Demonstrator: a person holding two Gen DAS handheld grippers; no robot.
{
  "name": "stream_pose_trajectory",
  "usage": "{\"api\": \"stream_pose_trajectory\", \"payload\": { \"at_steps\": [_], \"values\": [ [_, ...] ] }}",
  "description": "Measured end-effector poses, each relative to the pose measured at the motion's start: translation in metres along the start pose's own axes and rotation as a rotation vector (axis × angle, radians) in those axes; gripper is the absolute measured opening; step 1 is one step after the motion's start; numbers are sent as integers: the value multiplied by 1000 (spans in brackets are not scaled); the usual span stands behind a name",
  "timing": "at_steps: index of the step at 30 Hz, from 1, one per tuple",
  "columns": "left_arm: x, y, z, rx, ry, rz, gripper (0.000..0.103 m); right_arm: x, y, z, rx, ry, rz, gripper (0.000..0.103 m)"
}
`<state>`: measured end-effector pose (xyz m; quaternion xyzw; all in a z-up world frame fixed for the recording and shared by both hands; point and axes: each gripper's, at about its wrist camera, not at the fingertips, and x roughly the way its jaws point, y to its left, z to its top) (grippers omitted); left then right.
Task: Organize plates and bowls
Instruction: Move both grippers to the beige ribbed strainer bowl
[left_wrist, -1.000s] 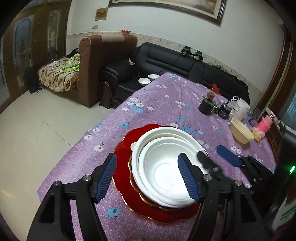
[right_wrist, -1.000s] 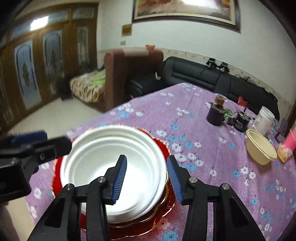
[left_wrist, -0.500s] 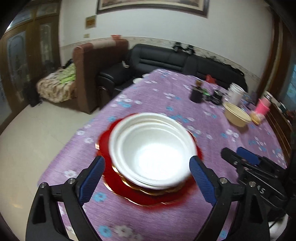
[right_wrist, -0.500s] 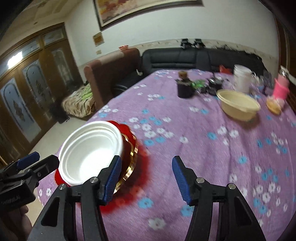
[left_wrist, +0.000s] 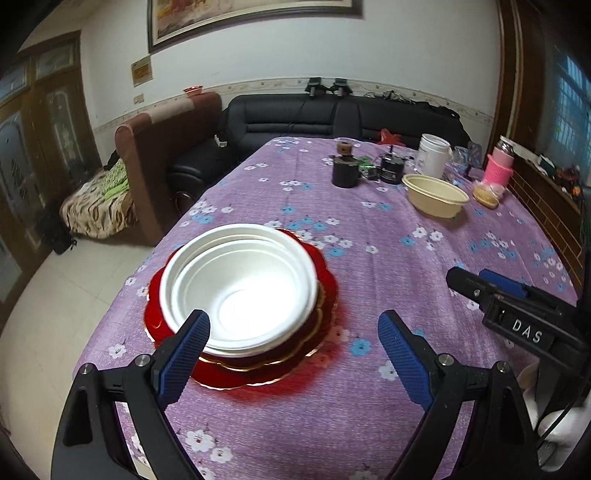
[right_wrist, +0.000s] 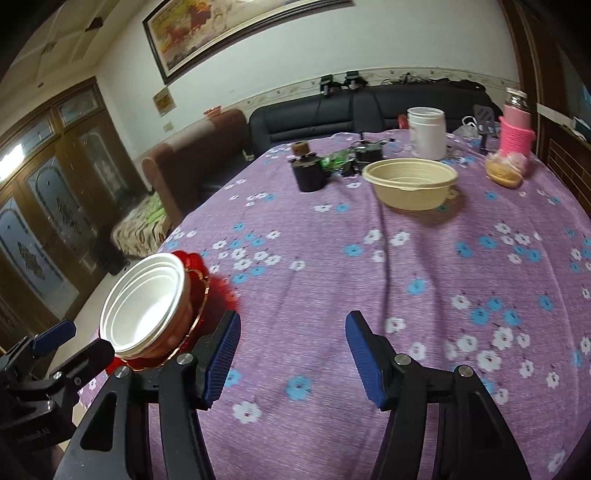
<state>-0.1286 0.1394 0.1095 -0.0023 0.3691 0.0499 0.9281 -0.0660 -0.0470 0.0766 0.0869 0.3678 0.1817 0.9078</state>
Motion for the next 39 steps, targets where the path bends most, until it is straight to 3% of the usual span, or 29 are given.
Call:
{"api": "stream_pose_trajectory", "payload": {
  "at_steps": [19,29,33,39],
  "values": [
    [17,-78,3,153,48,-56,92,-16,-85,-7,160,-2,-49,65],
    [50,-121,16,223,71,-114,92,-10,-119,-4,232,16,-97,64],
    [73,-129,30,191,98,-165,92,-6,-128,-2,249,25,-122,64],
    [137,-128,47,64,180,-237,92,-1,-140,13,246,27,-187,64]
  ]
}}
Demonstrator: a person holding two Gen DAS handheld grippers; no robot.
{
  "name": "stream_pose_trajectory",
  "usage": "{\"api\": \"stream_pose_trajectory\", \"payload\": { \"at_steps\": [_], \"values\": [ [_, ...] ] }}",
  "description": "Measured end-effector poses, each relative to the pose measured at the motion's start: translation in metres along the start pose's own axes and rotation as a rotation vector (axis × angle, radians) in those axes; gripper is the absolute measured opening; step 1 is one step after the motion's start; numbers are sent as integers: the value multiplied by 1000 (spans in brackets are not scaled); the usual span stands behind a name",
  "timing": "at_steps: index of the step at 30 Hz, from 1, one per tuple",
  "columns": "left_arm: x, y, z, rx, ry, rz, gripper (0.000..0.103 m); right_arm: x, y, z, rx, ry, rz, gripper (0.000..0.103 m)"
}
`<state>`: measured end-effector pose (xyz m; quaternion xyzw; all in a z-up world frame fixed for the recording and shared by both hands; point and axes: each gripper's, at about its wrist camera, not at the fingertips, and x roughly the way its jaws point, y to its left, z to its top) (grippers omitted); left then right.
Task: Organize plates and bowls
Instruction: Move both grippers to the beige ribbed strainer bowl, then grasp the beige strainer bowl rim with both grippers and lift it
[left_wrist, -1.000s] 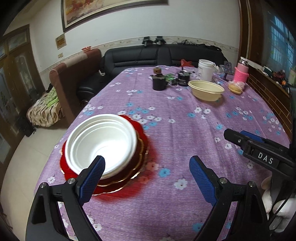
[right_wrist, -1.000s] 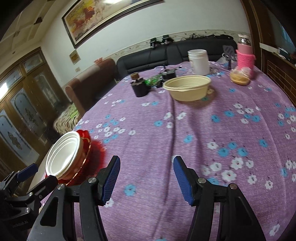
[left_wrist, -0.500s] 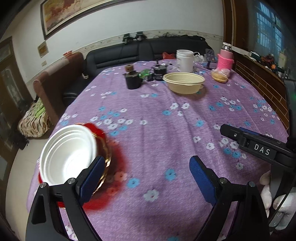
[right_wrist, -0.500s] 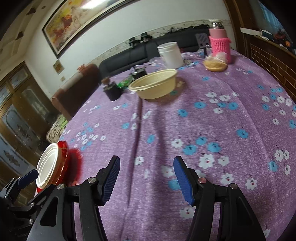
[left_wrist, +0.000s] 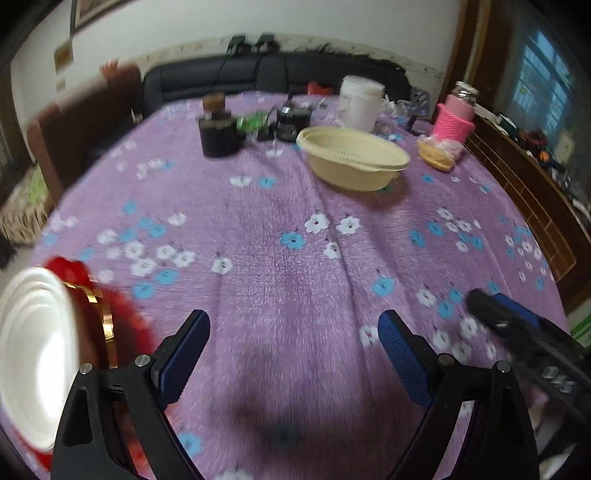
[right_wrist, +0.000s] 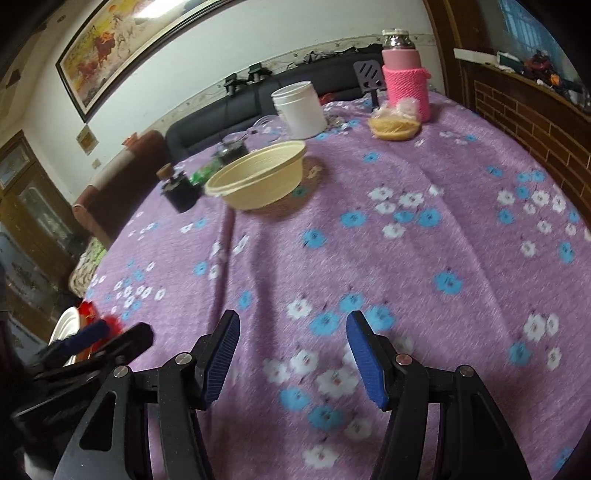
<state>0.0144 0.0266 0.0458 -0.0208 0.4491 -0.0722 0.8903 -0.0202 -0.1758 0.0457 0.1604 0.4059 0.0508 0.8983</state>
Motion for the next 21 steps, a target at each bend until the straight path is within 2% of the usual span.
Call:
{"api": "stream_pose_trajectory", "payload": {
  "at_steps": [7,13,18,19,20,21],
  "values": [
    [17,16,1,-23,-95,-37,92,25,-1,53,30,-1,-32,64],
    [19,24,0,-41,-76,-70,92,80,-9,119,201,47,30,65],
    [18,26,1,-42,-84,-63,92,128,-13,145,314,117,52,65],
    [19,27,1,-43,-82,-62,92,136,-13,145,324,134,54,59],
    [19,27,2,-46,-78,-64,92,141,-12,144,330,145,60,40],
    [20,28,2,-49,-75,-67,92,143,-10,143,331,154,66,29]
  ]
}}
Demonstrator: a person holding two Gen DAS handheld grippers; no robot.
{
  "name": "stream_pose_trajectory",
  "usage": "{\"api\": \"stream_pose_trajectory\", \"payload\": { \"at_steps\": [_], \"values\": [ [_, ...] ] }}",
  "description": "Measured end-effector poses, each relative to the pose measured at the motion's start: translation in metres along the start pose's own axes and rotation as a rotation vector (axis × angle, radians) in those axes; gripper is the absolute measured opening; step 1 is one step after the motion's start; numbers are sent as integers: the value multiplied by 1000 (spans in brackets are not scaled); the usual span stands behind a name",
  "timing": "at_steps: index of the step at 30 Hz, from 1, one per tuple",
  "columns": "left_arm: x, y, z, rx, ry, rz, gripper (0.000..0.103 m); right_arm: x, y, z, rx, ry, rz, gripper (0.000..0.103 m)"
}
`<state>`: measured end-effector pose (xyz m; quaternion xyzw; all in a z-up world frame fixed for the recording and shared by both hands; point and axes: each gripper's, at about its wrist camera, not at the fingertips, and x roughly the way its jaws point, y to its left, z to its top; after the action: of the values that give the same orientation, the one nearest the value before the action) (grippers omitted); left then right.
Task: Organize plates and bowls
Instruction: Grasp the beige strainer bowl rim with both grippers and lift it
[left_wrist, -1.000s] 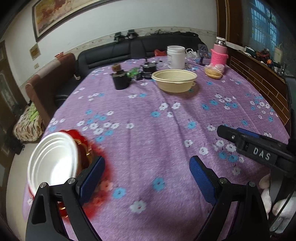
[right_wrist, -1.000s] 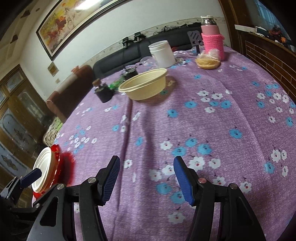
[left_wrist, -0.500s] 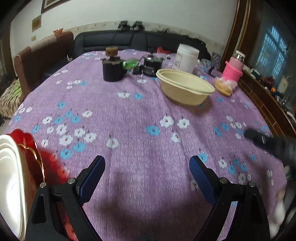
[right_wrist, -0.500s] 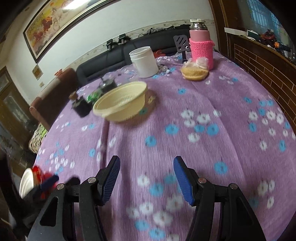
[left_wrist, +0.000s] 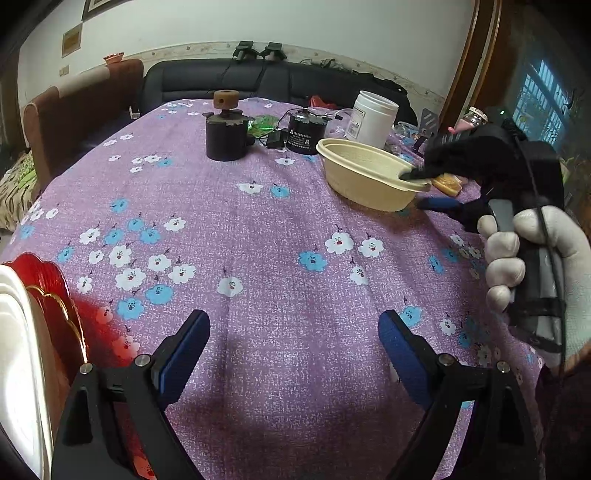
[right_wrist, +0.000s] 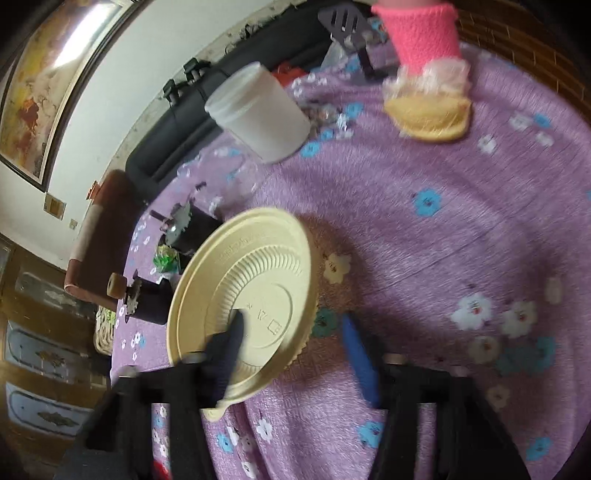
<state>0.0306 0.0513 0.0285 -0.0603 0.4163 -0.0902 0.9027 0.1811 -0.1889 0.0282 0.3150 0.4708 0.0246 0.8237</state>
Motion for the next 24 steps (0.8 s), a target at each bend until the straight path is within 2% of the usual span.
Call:
{"api": "stream_pose_trajectory", "payload": {
  "at_steps": [1,2,5,10,14,19,21,24],
  "values": [
    [0,1,0,-4,3,-2,92,3,0,-3,1,20,3,19],
    [1,2,0,-9,6,-3,92,4,-2,-5,3,31,3,15],
    [1,4,0,-18,10,-3,92,-6,-6,-17,-9,48,12,12],
    [-5,8,3,-35,-14,-39,92,-44,-20,-44,-39,93,50,12],
    [-13,15,4,-62,-40,-100,92,-84,-39,-78,-76,161,55,12],
    [-14,17,2,-83,-33,-157,92,-103,-65,-117,-53,258,73,12],
    [-14,15,-1,-78,-28,-155,92,-106,-71,-129,-63,257,68,13],
    [-24,14,-6,-99,-16,-159,92,-117,-71,-135,-94,145,74,15]
  ]
}}
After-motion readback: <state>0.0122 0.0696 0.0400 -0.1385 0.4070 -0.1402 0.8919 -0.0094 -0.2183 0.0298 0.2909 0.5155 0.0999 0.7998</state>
